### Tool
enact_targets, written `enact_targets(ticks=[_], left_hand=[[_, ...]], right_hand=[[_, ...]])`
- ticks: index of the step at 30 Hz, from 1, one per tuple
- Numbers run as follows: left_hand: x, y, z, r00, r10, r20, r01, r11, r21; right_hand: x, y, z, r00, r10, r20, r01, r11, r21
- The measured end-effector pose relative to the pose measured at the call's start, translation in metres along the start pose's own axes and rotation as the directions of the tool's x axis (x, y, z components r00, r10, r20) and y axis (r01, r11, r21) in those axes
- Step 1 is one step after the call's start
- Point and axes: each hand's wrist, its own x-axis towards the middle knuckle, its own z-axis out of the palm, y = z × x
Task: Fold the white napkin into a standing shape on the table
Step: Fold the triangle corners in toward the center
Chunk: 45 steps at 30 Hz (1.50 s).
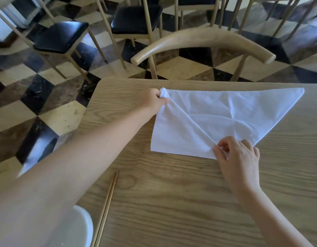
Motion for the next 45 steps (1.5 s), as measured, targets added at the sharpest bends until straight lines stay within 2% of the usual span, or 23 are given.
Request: enact_targets(ticks=[3,4,5,7,9,11,12,14,16,20,27,30,34,35,36,37,38,39,40,41,42,45], left_hand=[[-0.008,0.002,0.001,0.992,0.009,-0.128,0.002,0.997,0.083],[-0.015,0.005,0.002,0.978,0.050,-0.203,-0.017,0.987,0.158],[-0.024,0.007,0.005,0.958,0.150,-0.244,-0.084,0.962,0.260],[-0.050,0.011,0.015,0.886,0.435,-0.161,-0.344,0.849,0.401],[-0.081,0.010,0.029,0.824,0.558,0.098,-0.540,0.722,0.433],[-0.106,0.001,0.043,0.814,0.482,0.324,-0.580,0.643,0.499],[-0.111,-0.005,0.047,0.829,0.419,0.371,-0.560,0.625,0.545],[-0.113,-0.015,0.049,0.852,0.357,0.382,-0.523,0.584,0.621],[-0.109,-0.019,0.050,0.855,0.379,0.355,-0.517,0.553,0.654],[-0.108,-0.022,0.052,0.880,0.340,0.331,-0.473,0.595,0.650],[-0.115,-0.042,0.024,0.874,0.318,0.368,-0.485,0.523,0.701],[-0.118,-0.046,0.014,0.821,0.394,0.413,-0.562,0.434,0.704],[-0.135,-0.051,0.002,0.617,0.625,0.478,-0.728,0.223,0.648],[-0.141,-0.050,-0.001,0.607,0.673,0.423,-0.722,0.243,0.648],[-0.146,-0.051,-0.003,0.659,0.678,0.327,-0.678,0.346,0.648],[-0.151,-0.050,-0.003,0.753,0.630,0.191,-0.590,0.516,0.621],[-0.155,-0.049,-0.004,0.856,0.515,0.048,-0.458,0.712,0.533],[-0.158,-0.047,-0.004,0.935,0.349,-0.060,-0.304,0.878,0.370],[-0.160,-0.044,-0.004,0.979,0.164,-0.123,-0.142,0.975,0.171],[-0.160,-0.042,-0.004,0.992,-0.003,-0.129,0.001,1.000,-0.013],[-0.160,-0.041,-0.004,0.988,-0.109,-0.107,0.094,0.987,-0.133],[-0.156,-0.043,-0.009,0.982,-0.183,-0.051,0.167,0.961,-0.222]], right_hand=[[-0.002,0.004,0.002,1.000,-0.010,-0.029,0.011,1.000,0.026],[-0.003,0.006,0.003,0.999,-0.019,-0.034,0.019,0.999,0.025],[-0.005,0.007,0.004,0.999,-0.027,-0.040,0.027,0.999,0.020],[-0.007,0.008,0.003,0.997,-0.028,-0.069,0.028,1.000,-0.009],[-0.008,0.002,0.001,0.991,-0.046,-0.125,0.041,0.998,-0.050],[-0.006,-0.013,0.004,0.983,-0.146,-0.114,0.139,0.988,-0.065],[-0.004,-0.023,0.010,0.973,-0.223,-0.055,0.220,0.974,-0.063],[-0.004,-0.035,0.024,0.938,-0.325,0.122,0.334,0.940,-0.063],[-0.004,-0.029,0.033,0.916,-0.340,0.214,0.365,0.926,-0.092],[-0.014,0.009,0.021,0.913,-0.324,0.247,0.373,0.908,-0.188],[-0.028,0.050,-0.009,0.927,-0.244,0.286,0.314,0.920,-0.234],[-0.031,0.051,-0.016,0.947,-0.229,0.226,0.280,0.933,-0.226],[-0.020,0.029,-0.020,0.967,-0.238,0.091,0.244,0.968,-0.056],[-0.016,0.023,-0.020,0.972,-0.213,0.098,0.212,0.977,0.014],[-0.010,0.017,-0.021,0.976,-0.169,0.137,0.158,0.984,0.087],[-0.004,0.013,-0.023,0.974,-0.118,0.194,0.089,0.985,0.150],[0.003,0.010,-0.024,0.965,-0.068,0.253,0.018,0.981,0.193],[0.010,0.009,-0.026,0.949,-0.022,0.313,-0.051,0.974,0.222],[0.017,0.008,-0.028,0.929,0.016,0.370,-0.115,0.962,0.247],[0.022,0.008,-0.030,0.910,0.044,0.413,-0.166,0.950,0.264],[0.026,0.008,-0.032,0.896,0.059,0.439,-0.194,0.943,0.270],[0.029,0.006,-0.035,0.885,0.061,0.461,-0.180,0.959,0.219]])
